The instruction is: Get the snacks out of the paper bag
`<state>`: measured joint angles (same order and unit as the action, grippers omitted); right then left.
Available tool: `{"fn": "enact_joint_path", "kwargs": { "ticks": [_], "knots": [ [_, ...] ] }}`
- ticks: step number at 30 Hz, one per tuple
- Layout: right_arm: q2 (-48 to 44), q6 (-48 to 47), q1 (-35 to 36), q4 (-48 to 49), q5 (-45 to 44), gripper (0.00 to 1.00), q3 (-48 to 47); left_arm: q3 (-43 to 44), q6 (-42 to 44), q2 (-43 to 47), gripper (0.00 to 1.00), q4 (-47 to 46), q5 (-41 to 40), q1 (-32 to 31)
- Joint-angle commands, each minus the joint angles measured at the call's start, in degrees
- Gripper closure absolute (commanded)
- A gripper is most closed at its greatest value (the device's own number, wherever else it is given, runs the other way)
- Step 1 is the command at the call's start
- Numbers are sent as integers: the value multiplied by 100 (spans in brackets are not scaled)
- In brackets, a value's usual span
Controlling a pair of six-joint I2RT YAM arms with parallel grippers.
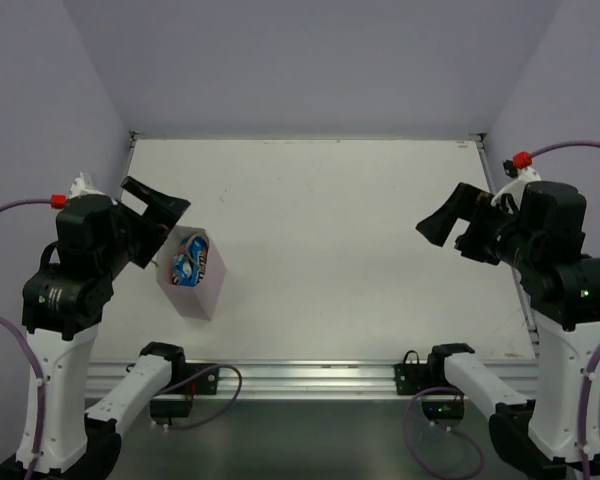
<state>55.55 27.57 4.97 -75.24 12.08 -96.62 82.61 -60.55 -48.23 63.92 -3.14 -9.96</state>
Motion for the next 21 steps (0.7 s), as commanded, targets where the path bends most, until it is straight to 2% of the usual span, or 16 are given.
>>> {"fn": "enact_joint_path", "kwargs": {
  "ticks": [1, 2, 4, 5, 8, 12, 16, 17, 18, 19, 20, 21],
  "knots": [
    [-333, 29, 21, -474, 129, 1, 125, 325, 58, 752, 0, -176, 112, -42],
    [-421, 55, 39, -474, 24, 1, 187, 561, 322, 779, 0, -317, 120, -42],
    [-632, 38, 100, -369, 154, 1, 458, 1070, 702, 484, 0, 232, -167, -50],
    [-677, 72, 118, -368, 137, 1, 547, 1543, 842, 316, 0, 809, -239, -50],
    [-756, 38, 170, -307, 146, 1, 811, 1951, 1396, 85, 0, 1158, -617, -42],
    [-589, -41, 433, -395, -20, 1, 548, 1532, 1774, 235, 0, 1175, -1189, -33],
    [-432, -85, 619, -360, -74, 1, 512, 556, 1354, 585, 0, 1097, -1330, -42],
    [-405, -85, 645, -351, -48, 1, 504, 302, 1397, 752, 0, 679, -1365, -42],
    [-387, -94, 698, -342, -47, 1, 486, 239, 1615, 997, 3, 492, -1496, -42],
    [-343, -94, 724, -342, -65, 1, 469, 256, 1843, 1017, 11, 316, -1549, -59],
    [-326, -103, 751, -351, -74, 1, 442, 369, 2263, 947, 31, 384, -1602, -59],
    [-308, -120, 820, -342, -100, 1, 407, 518, 2407, 607, 38, 584, -1759, -59]
  ]
}}
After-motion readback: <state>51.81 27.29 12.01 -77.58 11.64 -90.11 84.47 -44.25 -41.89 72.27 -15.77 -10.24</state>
